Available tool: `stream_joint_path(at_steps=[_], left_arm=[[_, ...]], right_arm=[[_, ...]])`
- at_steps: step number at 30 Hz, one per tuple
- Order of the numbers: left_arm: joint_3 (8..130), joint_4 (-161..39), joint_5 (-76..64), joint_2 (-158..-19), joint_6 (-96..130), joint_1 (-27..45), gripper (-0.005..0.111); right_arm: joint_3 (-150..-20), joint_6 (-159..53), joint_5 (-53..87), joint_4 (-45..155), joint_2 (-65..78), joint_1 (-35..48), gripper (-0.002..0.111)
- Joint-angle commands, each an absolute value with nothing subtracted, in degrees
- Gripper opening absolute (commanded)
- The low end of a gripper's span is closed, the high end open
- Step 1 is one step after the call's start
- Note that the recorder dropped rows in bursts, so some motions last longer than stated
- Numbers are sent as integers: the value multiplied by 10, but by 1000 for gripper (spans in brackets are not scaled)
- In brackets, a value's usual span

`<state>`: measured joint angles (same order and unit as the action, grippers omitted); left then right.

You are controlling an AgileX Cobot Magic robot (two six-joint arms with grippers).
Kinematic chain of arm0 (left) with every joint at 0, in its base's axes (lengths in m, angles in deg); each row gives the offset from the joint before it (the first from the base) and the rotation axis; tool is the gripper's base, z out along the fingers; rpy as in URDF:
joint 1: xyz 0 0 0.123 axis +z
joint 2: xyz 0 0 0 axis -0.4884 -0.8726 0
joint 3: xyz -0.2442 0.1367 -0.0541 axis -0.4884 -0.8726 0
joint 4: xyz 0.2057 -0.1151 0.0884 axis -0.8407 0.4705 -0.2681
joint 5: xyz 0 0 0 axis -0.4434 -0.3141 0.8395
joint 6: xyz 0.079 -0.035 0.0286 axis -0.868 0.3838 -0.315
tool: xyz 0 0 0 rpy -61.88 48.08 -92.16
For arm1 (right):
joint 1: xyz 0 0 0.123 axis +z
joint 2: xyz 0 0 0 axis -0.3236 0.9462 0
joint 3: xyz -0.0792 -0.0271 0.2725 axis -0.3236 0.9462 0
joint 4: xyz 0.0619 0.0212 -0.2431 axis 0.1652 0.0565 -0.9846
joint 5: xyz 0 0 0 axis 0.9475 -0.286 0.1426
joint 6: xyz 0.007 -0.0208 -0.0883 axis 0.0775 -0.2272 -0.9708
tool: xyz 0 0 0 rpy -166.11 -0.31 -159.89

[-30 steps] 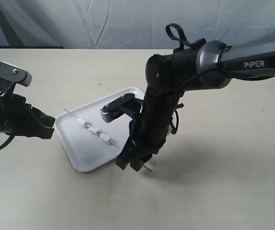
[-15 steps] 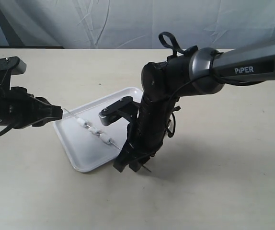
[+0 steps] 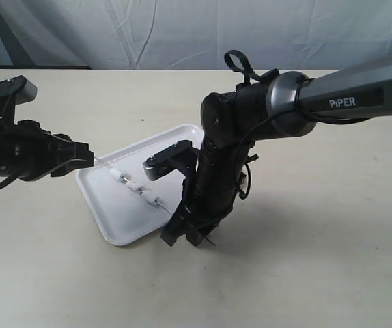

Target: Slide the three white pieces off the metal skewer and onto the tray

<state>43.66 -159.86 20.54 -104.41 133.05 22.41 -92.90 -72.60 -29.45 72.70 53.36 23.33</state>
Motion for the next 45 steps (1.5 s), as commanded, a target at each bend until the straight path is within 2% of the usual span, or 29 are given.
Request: stream_joint_path(at_steps=[1, 11, 16, 23, 32, 38, 45], left_arm=[[440, -1590, 211, -1045, 1343, 222, 31], [440, -1591, 183, -1045, 1297, 222, 31], [440, -1571, 246, -1045, 1351, 222, 31], [431, -1545, 292, -1045, 1408, 222, 32], [378, -1369, 401, -1099, 1415, 222, 63], [377, -1248, 568, -1144, 1344, 219, 65], [377, -1186, 550, -1147, 1300, 194, 65]], right_arm=[[-927, -711, -296, 722, 537, 234, 0], [-927, -678, -322, 708, 513, 234, -1], [-916, -664, -340, 705, 462, 234, -1], [-788, -615, -322, 656, 340, 226, -1], [-650, -613, -231, 747, 203, 224, -1], [-634, -613, -221, 761, 188, 224, -1], [-634, -655, -215, 829, 188, 224, -1]])
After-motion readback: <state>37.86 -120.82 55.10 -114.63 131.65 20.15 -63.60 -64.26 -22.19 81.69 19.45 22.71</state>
